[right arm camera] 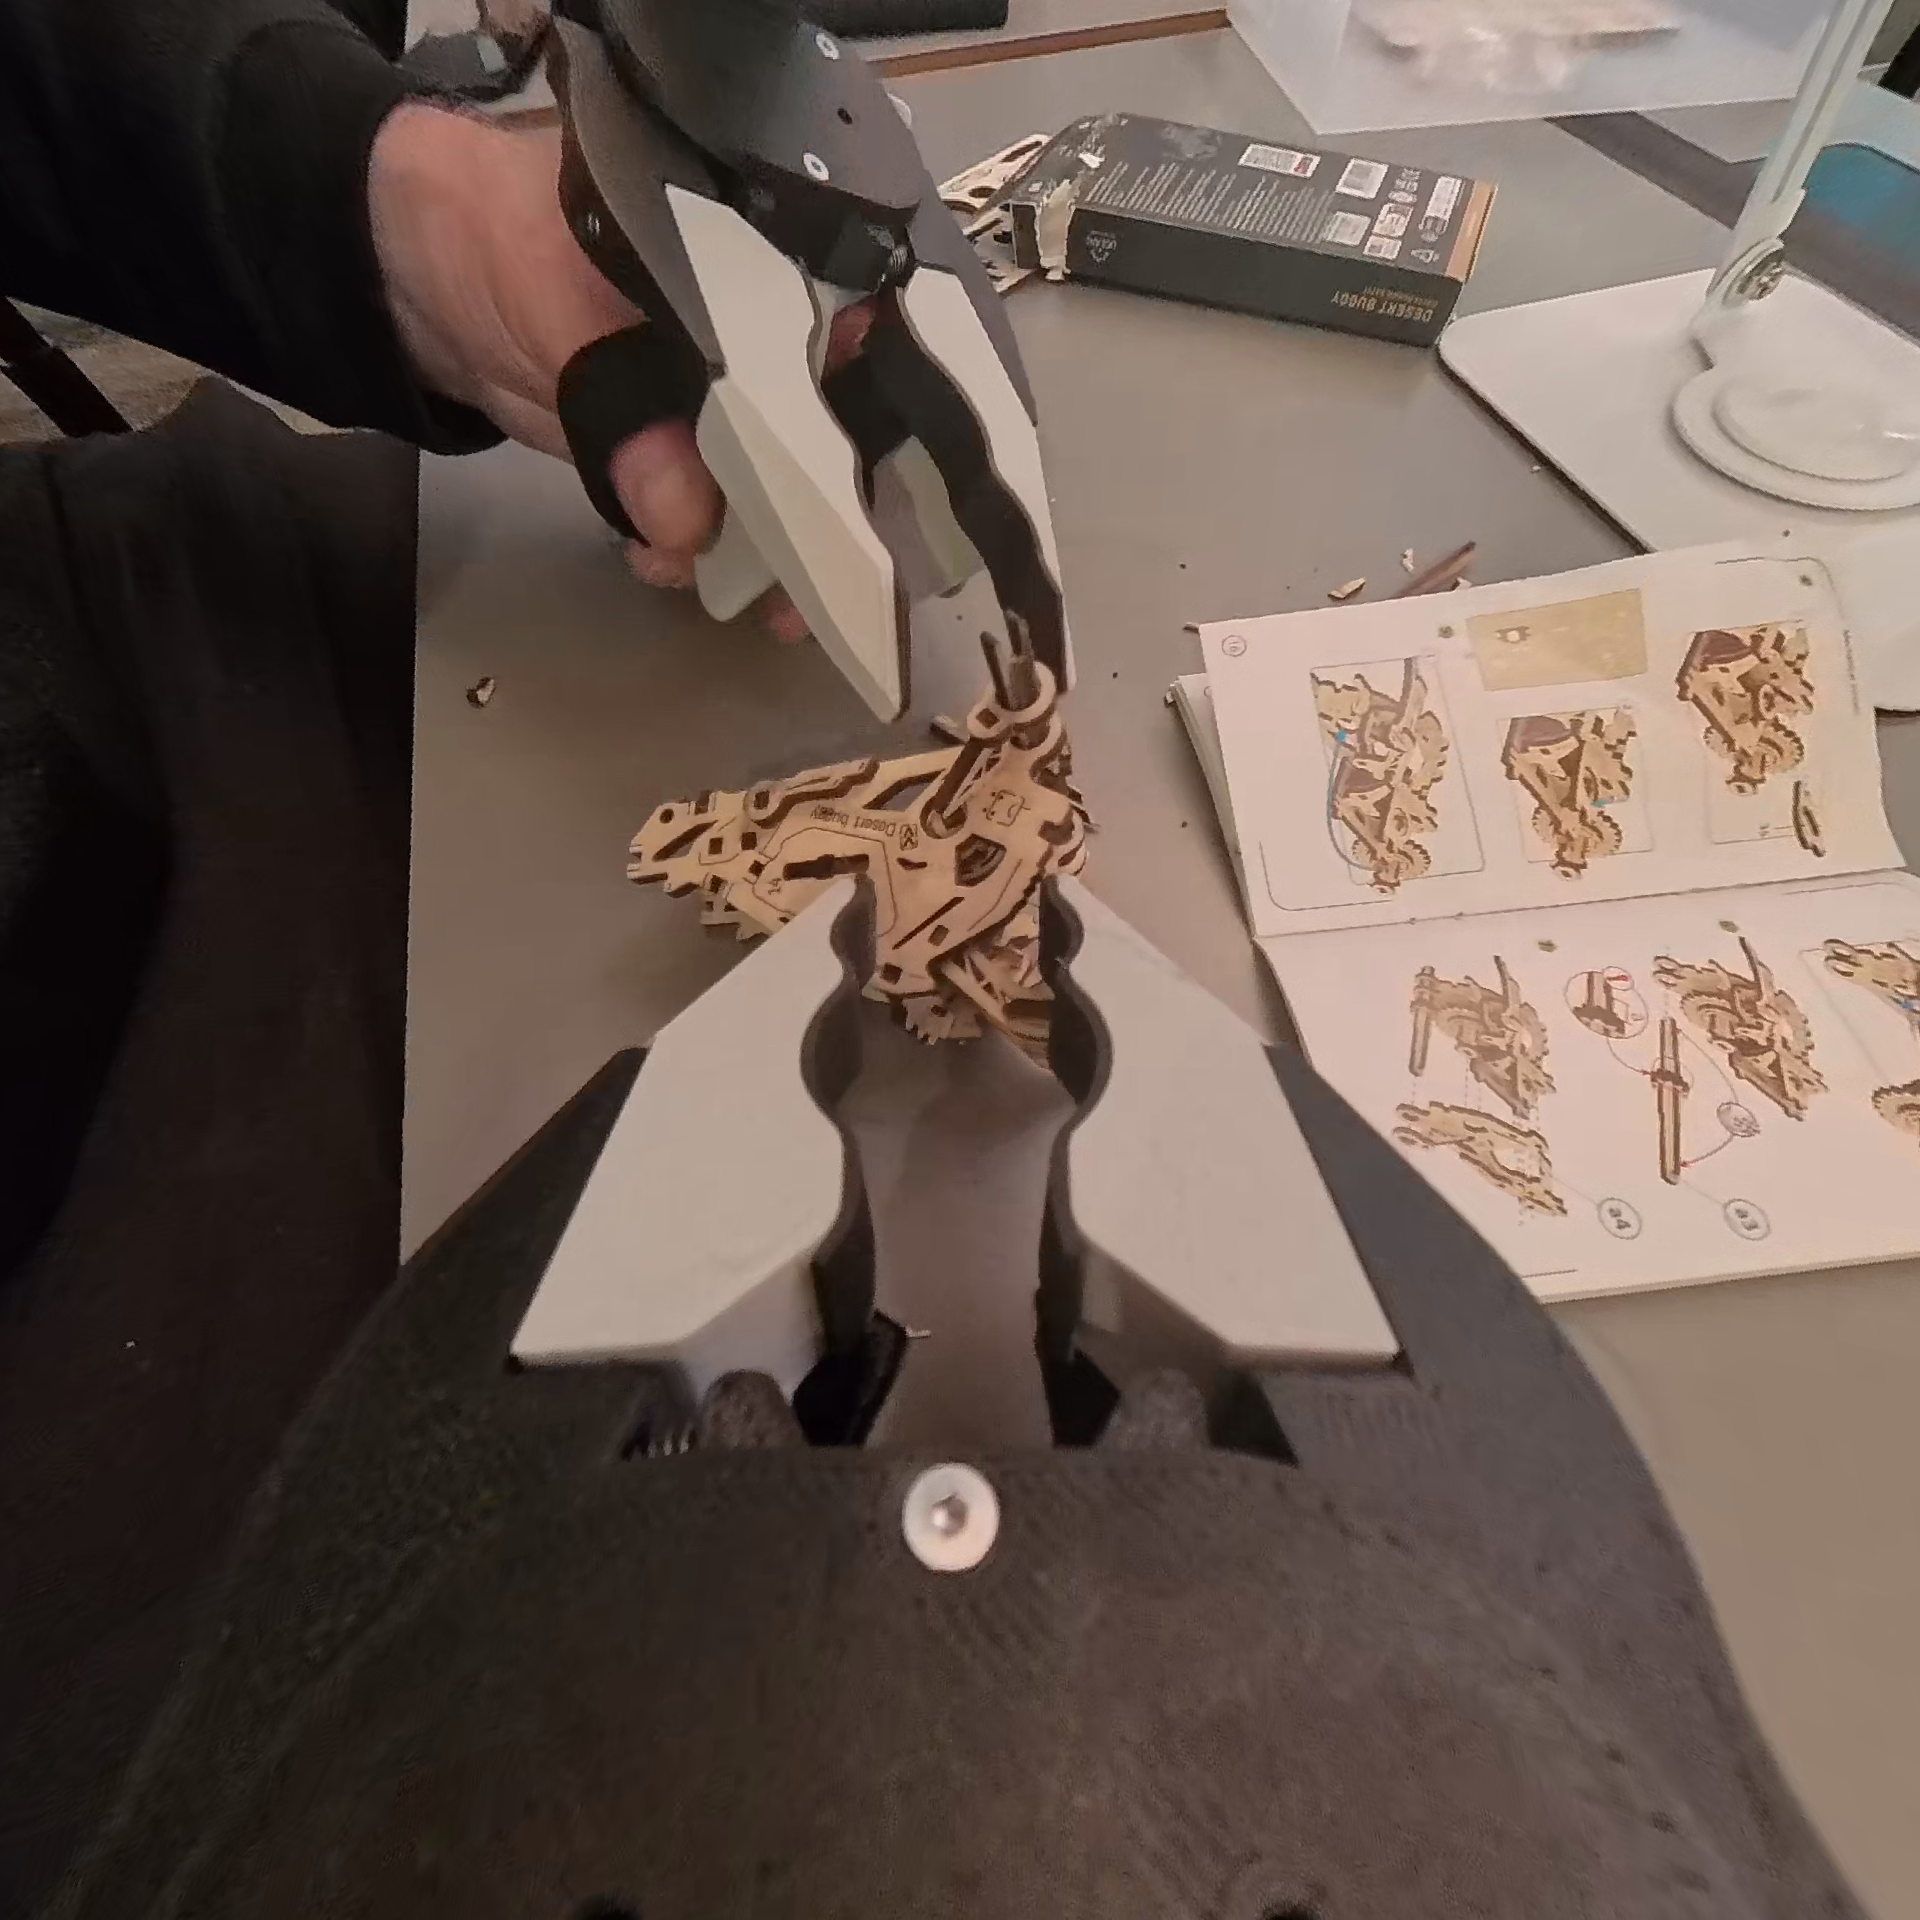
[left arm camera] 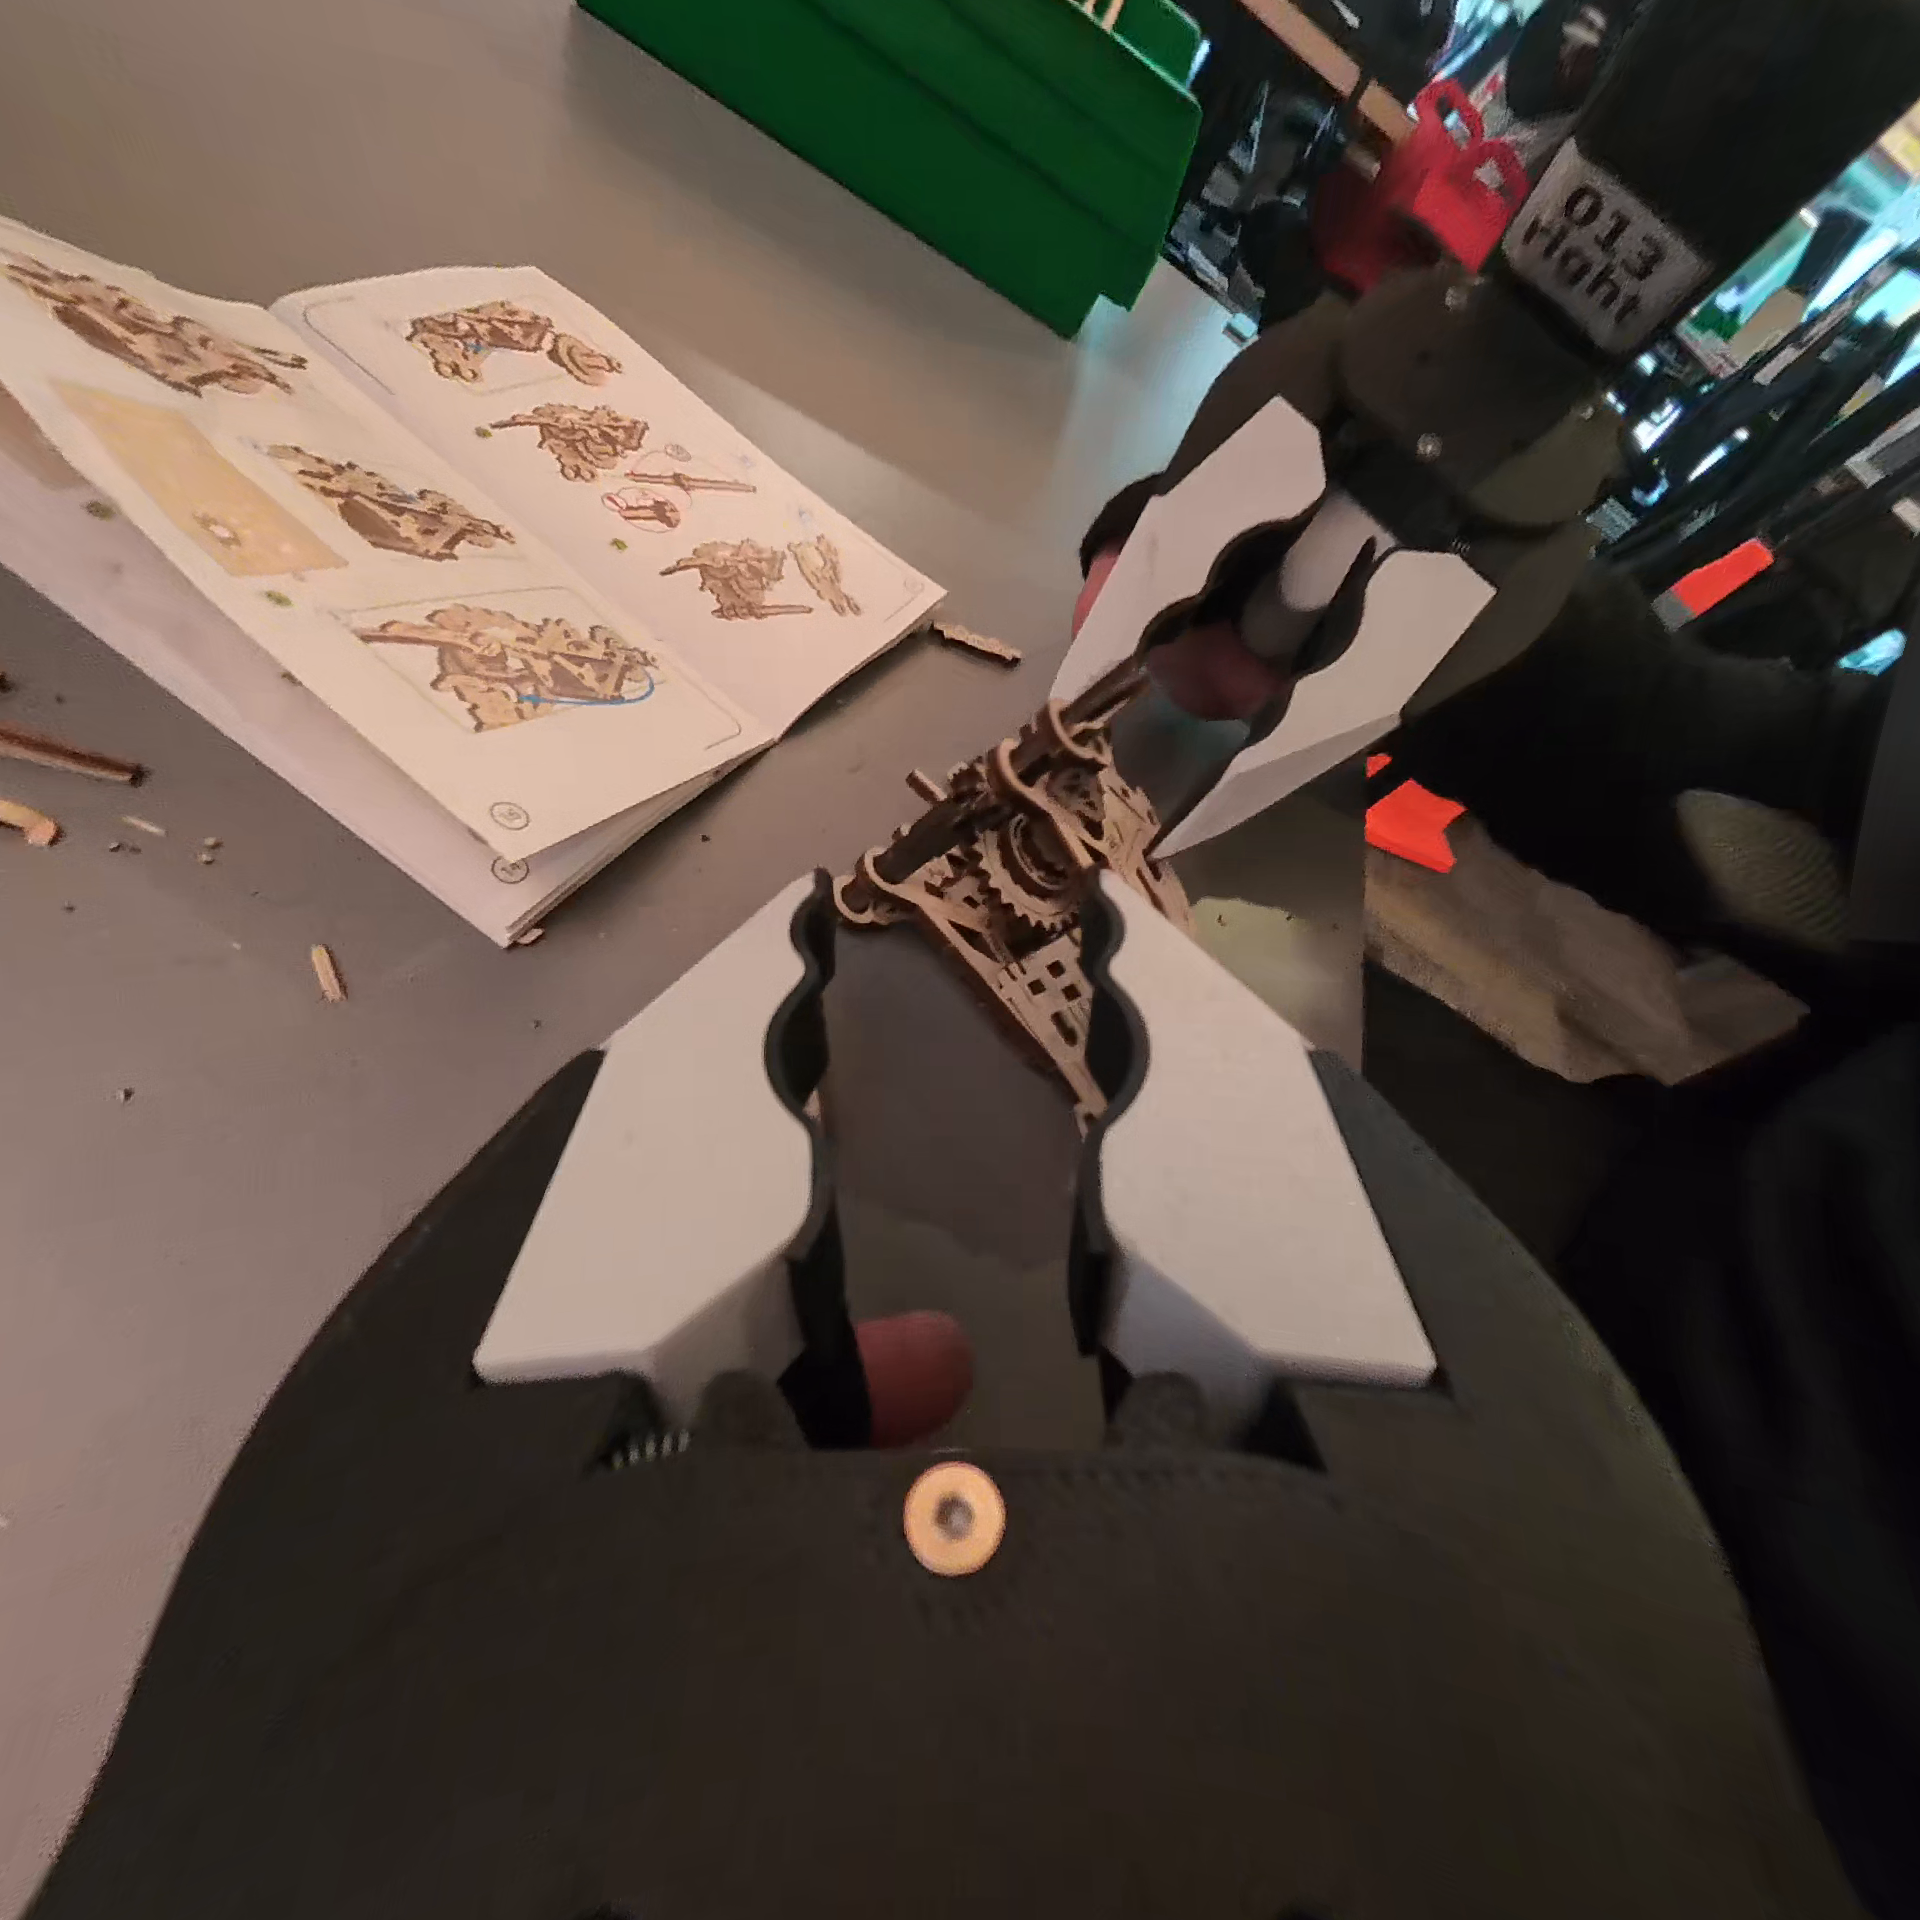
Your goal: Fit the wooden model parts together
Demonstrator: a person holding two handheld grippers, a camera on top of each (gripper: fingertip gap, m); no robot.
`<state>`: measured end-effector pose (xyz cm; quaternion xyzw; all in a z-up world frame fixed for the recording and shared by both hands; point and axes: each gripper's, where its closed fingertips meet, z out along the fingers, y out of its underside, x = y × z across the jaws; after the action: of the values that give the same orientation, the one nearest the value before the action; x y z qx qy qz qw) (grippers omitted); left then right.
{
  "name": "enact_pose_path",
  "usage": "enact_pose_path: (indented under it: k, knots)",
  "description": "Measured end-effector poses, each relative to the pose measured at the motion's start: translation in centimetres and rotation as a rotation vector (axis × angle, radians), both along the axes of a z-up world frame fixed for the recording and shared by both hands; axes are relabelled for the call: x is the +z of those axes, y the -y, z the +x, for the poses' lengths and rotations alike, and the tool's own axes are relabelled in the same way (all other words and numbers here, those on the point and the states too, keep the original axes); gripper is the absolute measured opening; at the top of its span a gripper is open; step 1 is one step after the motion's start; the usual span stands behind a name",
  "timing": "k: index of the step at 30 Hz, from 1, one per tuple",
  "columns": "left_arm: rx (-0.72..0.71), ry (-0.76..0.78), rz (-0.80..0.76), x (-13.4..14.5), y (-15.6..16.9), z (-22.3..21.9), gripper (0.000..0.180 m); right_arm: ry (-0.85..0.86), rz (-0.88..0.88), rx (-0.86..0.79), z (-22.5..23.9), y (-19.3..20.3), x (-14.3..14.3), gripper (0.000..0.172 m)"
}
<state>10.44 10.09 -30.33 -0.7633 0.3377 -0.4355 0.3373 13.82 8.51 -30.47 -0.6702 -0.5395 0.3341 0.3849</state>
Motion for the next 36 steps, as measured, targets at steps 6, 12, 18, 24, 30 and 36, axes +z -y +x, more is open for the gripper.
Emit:
enact_pose_path:
  k: [6, 12, 18, 24, 30, 36]
  knots:
    - [0.032, -0.032, -0.015, -0.7, -0.2, 0.7, 0.039, 0.003, -0.032, -0.01, 0.0, -0.2, -0.1, 0.027]
    - [0.05, 0.022, -0.069, -0.1, 0.1, 1.1, 0.049, 0.002, -0.056, -0.013, -0.1, -0.4, 0.0, 0.026]
    - [0.02, 0.003, -0.103, -0.6, 0.5, 2.1, 0.027, 0.007, -0.093, -0.015, -0.4, -0.7, -0.1, 0.024]
    - [0.019, 0.068, -0.197, -0.7, 0.3, 2.1, 0.026, 0.003, -0.133, -0.02, -0.4, -1.0, -0.1, 0.022]
    - [0.055, 0.031, -0.161, -0.7, 0.1, 1.9, 0.032, -0.054, -0.143, -0.042, 0.1, -1.6, 1.2, 0.021]
    - [0.119, 0.041, -0.115, -0.4, -0.1, 1.8, 0.025, -0.023, -0.149, -0.052, -0.4, -2.4, 0.7, 0.014]
